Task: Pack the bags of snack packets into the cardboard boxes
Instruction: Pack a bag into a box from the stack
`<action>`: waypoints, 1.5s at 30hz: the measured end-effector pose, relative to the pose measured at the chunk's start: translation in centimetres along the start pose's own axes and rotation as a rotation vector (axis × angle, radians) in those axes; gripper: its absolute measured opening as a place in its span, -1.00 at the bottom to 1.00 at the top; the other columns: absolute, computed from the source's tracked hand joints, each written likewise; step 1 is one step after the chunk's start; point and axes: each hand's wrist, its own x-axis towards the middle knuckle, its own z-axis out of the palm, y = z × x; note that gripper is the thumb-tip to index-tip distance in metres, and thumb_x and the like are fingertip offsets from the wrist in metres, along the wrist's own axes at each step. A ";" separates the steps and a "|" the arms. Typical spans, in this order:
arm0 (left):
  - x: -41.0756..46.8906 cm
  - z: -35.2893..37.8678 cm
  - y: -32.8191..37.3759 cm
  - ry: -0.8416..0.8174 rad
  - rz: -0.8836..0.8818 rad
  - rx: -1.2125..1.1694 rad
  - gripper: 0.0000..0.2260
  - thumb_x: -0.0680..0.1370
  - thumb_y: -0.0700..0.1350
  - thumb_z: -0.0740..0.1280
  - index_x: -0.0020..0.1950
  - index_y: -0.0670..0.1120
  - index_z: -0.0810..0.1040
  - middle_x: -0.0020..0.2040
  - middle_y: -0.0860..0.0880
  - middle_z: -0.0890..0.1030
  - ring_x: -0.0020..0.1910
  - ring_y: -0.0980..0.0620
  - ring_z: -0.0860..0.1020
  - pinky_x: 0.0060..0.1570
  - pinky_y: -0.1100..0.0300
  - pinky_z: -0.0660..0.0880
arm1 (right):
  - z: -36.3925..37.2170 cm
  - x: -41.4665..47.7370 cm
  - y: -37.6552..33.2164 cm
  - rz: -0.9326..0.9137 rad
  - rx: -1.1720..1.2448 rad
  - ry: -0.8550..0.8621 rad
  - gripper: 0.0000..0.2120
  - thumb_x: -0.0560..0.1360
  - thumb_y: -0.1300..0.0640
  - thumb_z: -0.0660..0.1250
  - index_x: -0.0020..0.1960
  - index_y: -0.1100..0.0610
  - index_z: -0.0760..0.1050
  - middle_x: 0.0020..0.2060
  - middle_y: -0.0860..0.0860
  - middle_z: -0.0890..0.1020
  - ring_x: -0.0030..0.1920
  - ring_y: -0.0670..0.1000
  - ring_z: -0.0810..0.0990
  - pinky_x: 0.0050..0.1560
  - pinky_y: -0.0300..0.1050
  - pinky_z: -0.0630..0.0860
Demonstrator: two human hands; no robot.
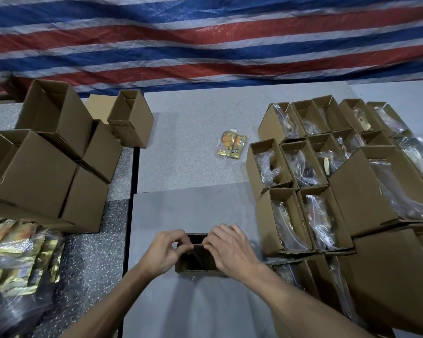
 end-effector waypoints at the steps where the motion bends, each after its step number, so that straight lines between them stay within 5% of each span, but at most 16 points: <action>1: 0.1 0.0 0.0 0.003 -0.007 -0.005 -0.81 0.48 -0.23 0.49 -0.29 -0.07 0.57 -0.28 0.12 0.65 -0.23 0.12 0.62 -0.14 0.25 0.51 | -0.1 -0.1 0.2 0.002 -0.005 0.000 -0.93 0.53 0.08 0.35 -0.09 0.01 0.59 -0.18 -0.11 0.57 -0.13 -0.03 0.53 -0.06 -0.16 0.29; 7: -0.1 -0.2 -0.2 0.018 -0.012 0.022 -0.68 0.46 -0.22 0.51 -0.33 0.15 0.54 -0.28 0.18 0.65 -0.23 0.18 0.63 -0.18 0.40 0.46 | -0.4 -1.7 1.2 0.041 -0.015 0.023 -0.98 0.50 0.11 0.40 -0.10 0.01 0.59 -0.18 -0.11 0.58 -0.15 -0.03 0.55 -0.08 -0.14 0.33; 17: -0.4 -0.7 -0.2 0.010 -0.061 0.009 -0.81 0.46 -0.21 0.52 -0.31 -0.07 0.59 -0.28 0.16 0.66 -0.22 0.16 0.63 -0.14 0.28 0.50 | -1.0 -3.6 2.7 0.094 -0.005 -0.014 -0.93 0.56 0.07 0.33 -0.07 -0.03 0.58 -0.15 -0.16 0.57 -0.11 -0.07 0.54 -0.04 -0.12 0.45; 26: -1.0 -1.8 0.4 0.082 -0.118 -0.012 -0.85 0.43 -0.22 0.54 -0.31 -0.09 0.64 -0.32 0.14 0.66 -0.30 0.14 0.52 -0.19 0.17 0.43 | -2.2 -4.8 4.1 0.124 -0.012 0.005 -0.97 0.52 0.13 0.42 -0.09 0.02 0.60 -0.17 -0.15 0.58 -0.14 -0.08 0.55 -0.09 -0.26 0.26; 31: -0.9 -1.9 1.3 0.063 -0.104 -0.014 -0.85 0.48 -0.22 0.50 -0.26 -0.09 0.61 -0.25 0.18 0.66 -0.20 0.15 0.58 -0.07 0.13 0.50 | -2.5 -5.3 4.8 0.225 0.105 -0.033 -0.90 0.59 0.07 0.34 -0.04 0.04 0.61 -0.12 -0.12 0.59 -0.07 -0.07 0.56 -0.13 -0.13 0.51; 35: -1.7 -2.0 2.1 0.065 0.107 -0.024 -0.87 0.57 -0.16 0.39 -0.17 -0.04 0.54 -0.09 0.17 0.67 -0.02 0.22 0.63 0.02 0.32 0.51 | -3.2 -5.6 5.2 0.291 0.167 0.057 -0.90 0.58 0.05 0.37 -0.05 0.05 0.63 -0.14 -0.14 0.57 -0.10 -0.14 0.52 -0.14 -0.21 0.48; 41: -1.3 -0.7 1.6 0.162 -0.052 -0.198 -0.90 0.61 -0.22 0.31 -0.09 -0.10 0.45 -0.21 0.08 0.65 -0.22 0.15 0.62 -0.19 0.28 0.51 | -3.0 -4.8 3.0 0.263 0.312 0.148 -0.94 0.57 0.17 0.30 -0.07 0.13 0.53 -0.13 -0.08 0.52 -0.07 -0.13 0.47 -0.02 -0.34 0.37; 45: -1.1 0.4 0.6 0.039 -0.116 -0.205 -0.89 0.66 -0.10 0.22 -0.04 0.06 0.36 -0.18 -0.08 0.62 -0.15 -0.04 0.60 -0.13 0.10 0.53 | -2.1 -4.9 2.3 0.387 0.505 -0.041 -0.92 0.63 0.14 0.17 -0.03 0.01 0.36 -0.07 -0.10 0.58 -0.02 -0.19 0.56 0.02 -0.22 0.49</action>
